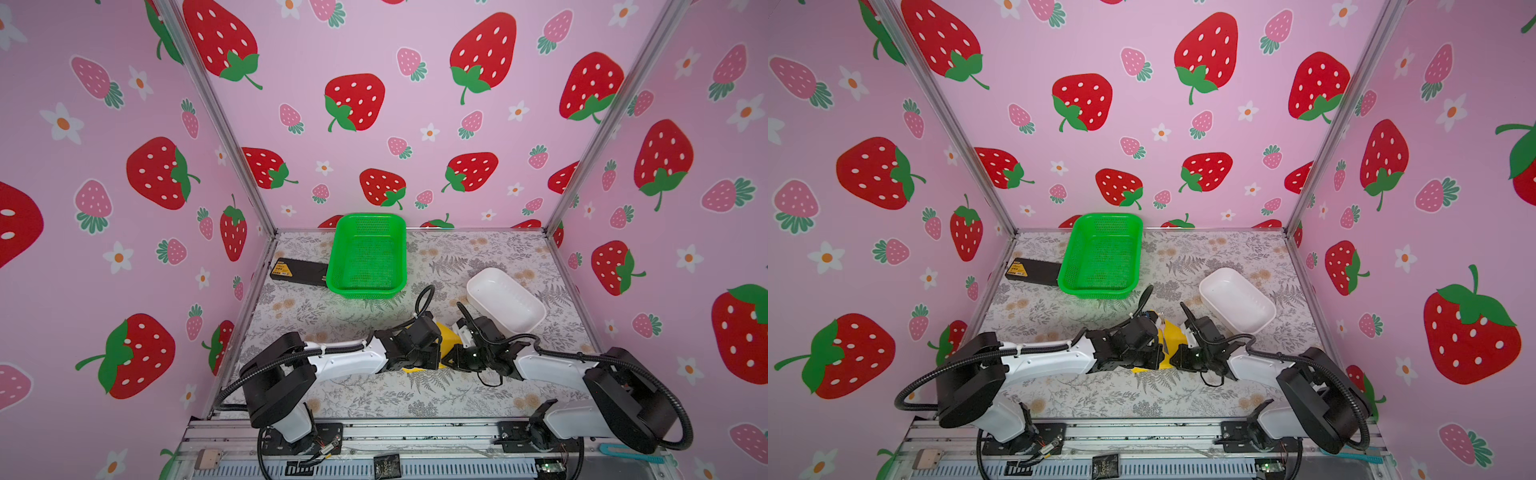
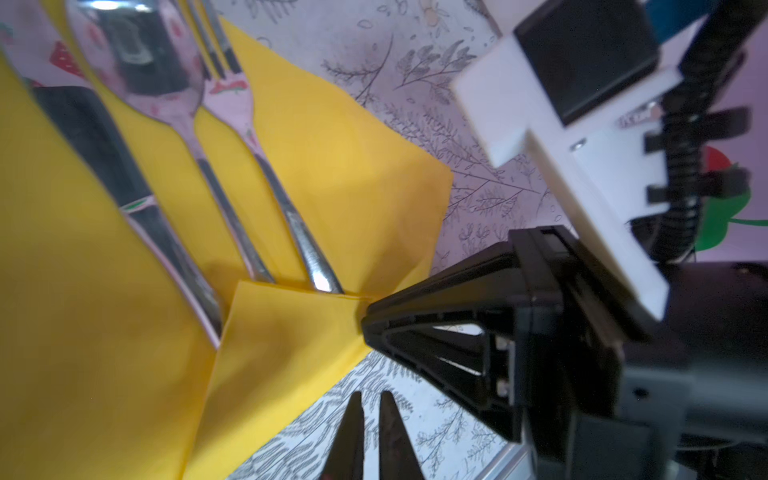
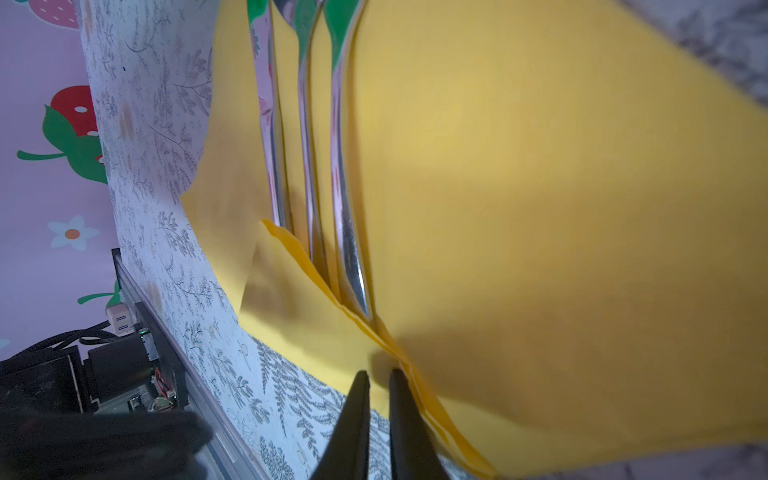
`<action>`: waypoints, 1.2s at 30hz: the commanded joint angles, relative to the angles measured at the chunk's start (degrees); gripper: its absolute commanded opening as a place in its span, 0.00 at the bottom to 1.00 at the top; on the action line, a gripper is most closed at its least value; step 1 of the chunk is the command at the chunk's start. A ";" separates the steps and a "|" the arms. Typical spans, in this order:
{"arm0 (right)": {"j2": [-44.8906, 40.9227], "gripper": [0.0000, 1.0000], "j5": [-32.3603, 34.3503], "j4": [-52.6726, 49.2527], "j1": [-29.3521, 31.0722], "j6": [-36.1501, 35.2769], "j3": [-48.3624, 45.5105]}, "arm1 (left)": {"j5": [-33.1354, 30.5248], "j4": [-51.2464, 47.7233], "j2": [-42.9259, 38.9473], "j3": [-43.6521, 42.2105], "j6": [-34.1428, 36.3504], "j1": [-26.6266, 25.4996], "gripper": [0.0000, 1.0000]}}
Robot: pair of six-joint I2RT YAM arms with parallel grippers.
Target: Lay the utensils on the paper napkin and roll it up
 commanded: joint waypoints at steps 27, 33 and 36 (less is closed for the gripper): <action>-1.63 0.15 1.01 -2.42 -0.23 1.20 0.13 | 0.89 0.60 9.06 2.99 -1.29 0.13 0.07; -3.56 0.15 0.77 -2.93 -0.45 1.32 0.35 | 1.09 1.67 9.14 2.54 -1.21 0.48 0.07; -7.87 0.17 4.09 -7.55 -1.14 0.30 0.86 | 1.06 1.37 9.17 2.43 -1.11 0.45 0.07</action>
